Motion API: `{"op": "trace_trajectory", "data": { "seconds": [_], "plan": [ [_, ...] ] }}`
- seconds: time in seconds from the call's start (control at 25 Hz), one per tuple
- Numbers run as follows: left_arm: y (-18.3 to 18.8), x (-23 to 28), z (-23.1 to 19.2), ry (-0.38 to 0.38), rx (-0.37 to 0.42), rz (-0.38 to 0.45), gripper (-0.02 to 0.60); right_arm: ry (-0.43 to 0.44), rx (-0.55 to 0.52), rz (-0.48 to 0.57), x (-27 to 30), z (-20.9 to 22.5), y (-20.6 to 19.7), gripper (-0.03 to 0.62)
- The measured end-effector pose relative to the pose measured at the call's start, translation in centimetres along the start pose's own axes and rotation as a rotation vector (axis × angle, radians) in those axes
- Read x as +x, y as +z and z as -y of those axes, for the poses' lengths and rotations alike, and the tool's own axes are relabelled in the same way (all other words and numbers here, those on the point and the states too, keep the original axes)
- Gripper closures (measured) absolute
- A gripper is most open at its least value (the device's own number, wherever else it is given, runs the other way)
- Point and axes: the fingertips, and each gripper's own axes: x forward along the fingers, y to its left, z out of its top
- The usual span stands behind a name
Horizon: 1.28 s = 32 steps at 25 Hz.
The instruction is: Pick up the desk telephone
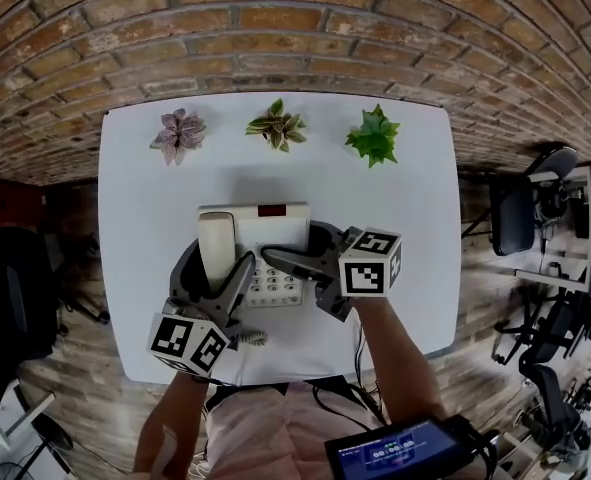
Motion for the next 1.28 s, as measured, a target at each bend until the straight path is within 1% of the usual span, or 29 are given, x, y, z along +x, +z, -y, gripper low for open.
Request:
{"op": "trace_trajectory", "data": {
  "seconds": [0.04,0.16,0.24,0.32,0.4,0.48,0.6,0.72,0.88,1.12,1.28],
  "plan": [
    [0.0,0.0,0.0,-0.003,0.001,-0.001,0.225,-0.002,-0.003,-0.001,-0.1,0.1,-0.1,0.305],
    [-0.4,0.1,0.4,-0.05,0.017,-0.027,0.212,0.008,-0.003,0.003,-0.3,0.2,-0.2,0.322],
    [-0.9,0.0,0.7,-0.104,0.012,-0.062,0.167,0.015,-0.003,0.011,-0.5,0.2,-0.2,0.327],
    [-1.5,-0.4,0.3,-0.147,-0.039,-0.1,0.136,0.026,-0.016,0.016,-0.5,0.0,-0.1,0.33],
    [-1.8,-0.8,-0.3,-0.18,-0.105,-0.131,0.121,0.043,-0.032,0.013,-0.5,-0.2,-0.1,0.331],
    [-1.8,-0.8,-0.3,-0.232,-0.154,-0.156,0.117,0.059,-0.044,0.01,-0.5,-0.5,-0.1,0.335],
    [-1.8,-0.3,0.3,-0.32,-0.196,-0.186,0.117,0.077,-0.056,0.01,-0.6,-0.8,-0.1,0.336],
    [-1.7,0.1,0.8,-0.378,-0.213,-0.2,0.117,0.093,-0.066,0.008,-0.6,-1.1,-0.1,0.338],
    [-1.6,0.7,1.3,-0.4,-0.21,-0.203,0.12,0.087,-0.057,0.011,-0.6,-1.1,0.0,0.338],
    [-1.7,0.2,1.7,-0.388,-0.166,-0.225,0.124,0.05,-0.062,-0.008,-0.7,-1.5,-0.1,0.338],
    [-2.0,-0.2,2.1,-0.379,-0.156,-0.232,0.129,0.043,-0.069,-0.023,-1.1,-1.9,-0.5,0.336]
  ]
}}
